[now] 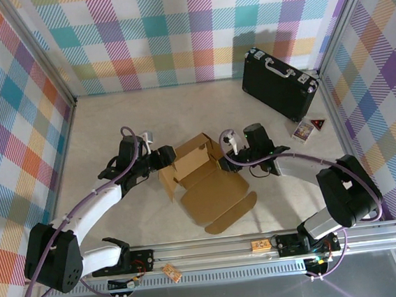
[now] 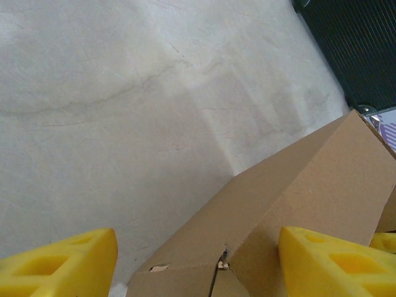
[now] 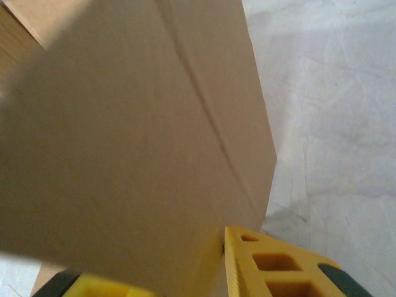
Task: Fold the paper box
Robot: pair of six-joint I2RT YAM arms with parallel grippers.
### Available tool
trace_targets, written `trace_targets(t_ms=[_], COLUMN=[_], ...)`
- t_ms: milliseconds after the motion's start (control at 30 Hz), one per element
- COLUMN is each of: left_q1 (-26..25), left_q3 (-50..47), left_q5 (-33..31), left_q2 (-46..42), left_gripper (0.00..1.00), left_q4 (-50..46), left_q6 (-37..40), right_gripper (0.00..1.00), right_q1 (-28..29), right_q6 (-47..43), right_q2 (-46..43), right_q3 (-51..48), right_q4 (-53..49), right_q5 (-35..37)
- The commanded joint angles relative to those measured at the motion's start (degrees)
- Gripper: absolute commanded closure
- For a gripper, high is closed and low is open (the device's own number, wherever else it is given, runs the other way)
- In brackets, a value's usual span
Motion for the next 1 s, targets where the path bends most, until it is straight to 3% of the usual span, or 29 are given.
trace_targets(t_ms=[0, 500, 700, 833, 967], left_q1=[-1.13, -5.51, -5.58, -5.60, -5.61], left_q3=[-1.63, -6.38, -6.33, -6.07, -5.97], left_q5=[0.41, -2.63, -2.86, -3.18, -3.40], left_q2=[-0.41, -4.55, -3.95, -3.69, -3.52], left_gripper=[0.33, 0.34, 0.35, 0.35, 0.35], left_q4=[-3.92, -5.11, -5.03, -4.97, -4.94], left_q6=[0.17, 1.24, 1.59, 1.65, 1.86], right_gripper=[0.69, 0.63, 0.49, 0.34, 0.28], right_q1=[0.34, 0.25, 0.29, 0.22, -0.42], right_q6=[0.75, 0.00, 0.73, 2.06, 4.54], right_q2=[-1.91, -5.34, -8.54, -13.70, -19.63], right_q3=[-1.25, -3.74, -4.23, -6.09, -7.17], right_q4=[1.23, 0.81, -0.50, -0.01, -1.55], right_q5=[-1.55, 0.20, 0.18, 1.81, 6.24])
